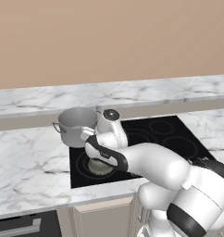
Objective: Pick the kettle from the counter and place it on a stove burner. Then turn the burner on.
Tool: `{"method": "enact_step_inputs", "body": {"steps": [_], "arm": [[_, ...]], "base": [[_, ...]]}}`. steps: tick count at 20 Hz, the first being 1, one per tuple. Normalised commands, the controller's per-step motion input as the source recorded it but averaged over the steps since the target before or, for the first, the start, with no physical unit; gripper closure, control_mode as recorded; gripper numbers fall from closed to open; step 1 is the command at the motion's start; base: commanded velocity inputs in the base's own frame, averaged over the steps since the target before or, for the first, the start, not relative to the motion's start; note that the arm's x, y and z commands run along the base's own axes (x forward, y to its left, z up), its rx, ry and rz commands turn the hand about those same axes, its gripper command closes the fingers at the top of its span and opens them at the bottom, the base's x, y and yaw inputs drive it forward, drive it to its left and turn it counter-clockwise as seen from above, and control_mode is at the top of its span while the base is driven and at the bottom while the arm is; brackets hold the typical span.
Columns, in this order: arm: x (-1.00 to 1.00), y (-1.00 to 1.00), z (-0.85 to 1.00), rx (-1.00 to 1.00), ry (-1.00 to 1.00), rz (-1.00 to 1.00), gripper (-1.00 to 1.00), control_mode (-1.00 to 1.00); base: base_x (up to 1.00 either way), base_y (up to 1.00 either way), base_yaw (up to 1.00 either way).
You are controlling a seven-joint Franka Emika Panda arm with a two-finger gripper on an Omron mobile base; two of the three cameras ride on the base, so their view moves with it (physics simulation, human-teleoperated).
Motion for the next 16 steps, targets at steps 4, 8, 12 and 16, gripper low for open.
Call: {"method": "enact_step_inputs", "body": {"steps": [4,8,12,16], "arm": [[0.10,0.00,-0.05,0.00,-0.04,0.00,1.00,-1.00],[0.11,0.00,-0.03,0.00,-0.04,0.00,1.00,-1.00],[0.08,0.00,-0.03,0.00,-0.03,0.00,1.00,-1.00],[0.04,0.00,-0.06,0.00,-0.03,0.00,1.00,-1.00]], "base": [[0.00,0.00,0.00],[0.00,0.00,0.00],[0.00,0.00,0.00],[0.00,0.00,0.00]]}}
